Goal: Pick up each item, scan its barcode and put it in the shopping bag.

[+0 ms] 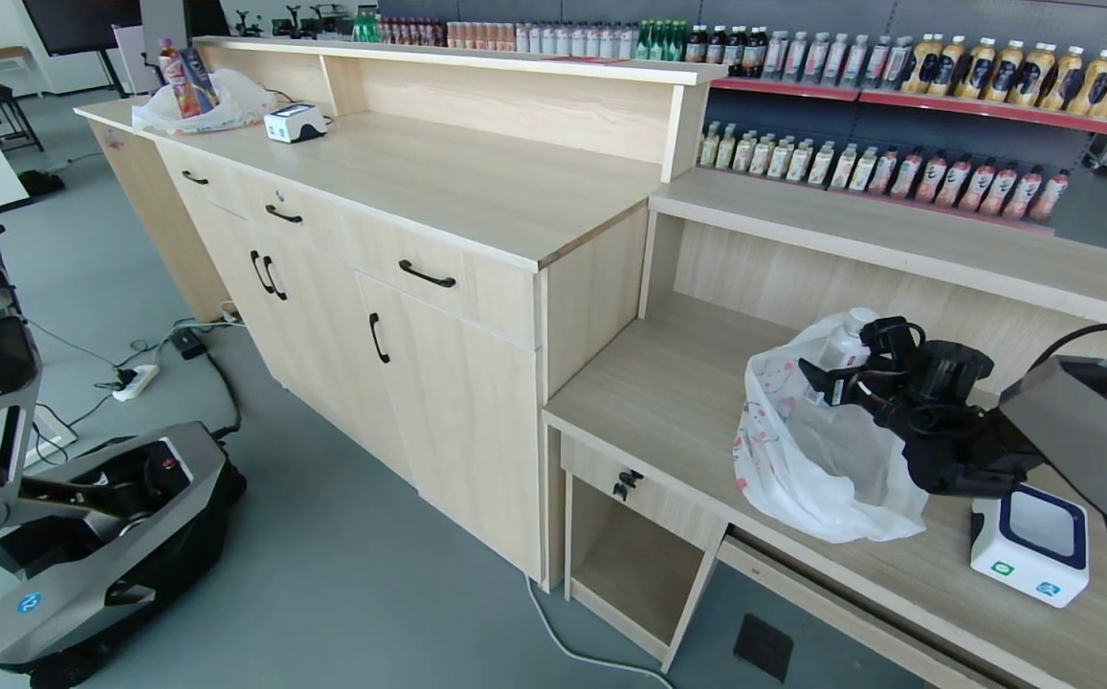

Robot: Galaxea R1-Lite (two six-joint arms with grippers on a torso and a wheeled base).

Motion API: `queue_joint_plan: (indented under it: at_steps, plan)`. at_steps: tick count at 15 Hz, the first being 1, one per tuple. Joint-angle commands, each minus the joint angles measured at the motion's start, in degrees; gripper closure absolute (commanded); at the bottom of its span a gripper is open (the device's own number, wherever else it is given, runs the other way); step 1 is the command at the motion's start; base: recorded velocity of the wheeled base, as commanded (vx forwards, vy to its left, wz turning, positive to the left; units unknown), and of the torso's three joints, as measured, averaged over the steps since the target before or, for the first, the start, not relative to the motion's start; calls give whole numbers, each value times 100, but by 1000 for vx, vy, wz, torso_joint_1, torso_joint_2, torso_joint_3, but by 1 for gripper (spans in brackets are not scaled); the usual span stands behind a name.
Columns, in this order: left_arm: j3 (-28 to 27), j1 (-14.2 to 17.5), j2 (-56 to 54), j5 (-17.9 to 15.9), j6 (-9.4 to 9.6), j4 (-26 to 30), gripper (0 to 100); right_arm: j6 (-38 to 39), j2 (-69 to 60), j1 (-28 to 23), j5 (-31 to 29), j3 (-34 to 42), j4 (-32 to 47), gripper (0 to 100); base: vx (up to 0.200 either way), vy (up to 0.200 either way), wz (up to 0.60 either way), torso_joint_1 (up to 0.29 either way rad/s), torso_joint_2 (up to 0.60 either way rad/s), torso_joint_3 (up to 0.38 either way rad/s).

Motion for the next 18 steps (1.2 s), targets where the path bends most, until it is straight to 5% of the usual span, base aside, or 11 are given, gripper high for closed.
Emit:
queue_joint_plan:
  at_steps: [1,3,11,18]
  plan:
    - [0,2,-2,2,-1,0,0,28,-281,-26,224,-24,-9,0,0,0,0,0,0,0]
    - [0,2,-2,2,-1,0,0,-25,-1054,-26,681,337,237,0,0,0,0,0,0,0]
    - [0,2,-2,2,-1,0,0,-1097,-5704,-465,619,3123,2645,0,0,0,-75,0,0,0]
    - [0,2,-2,2,-1,0,0,-1264,-6574,-1388,83,1690,5194,0,0,0,-600,2,2,4]
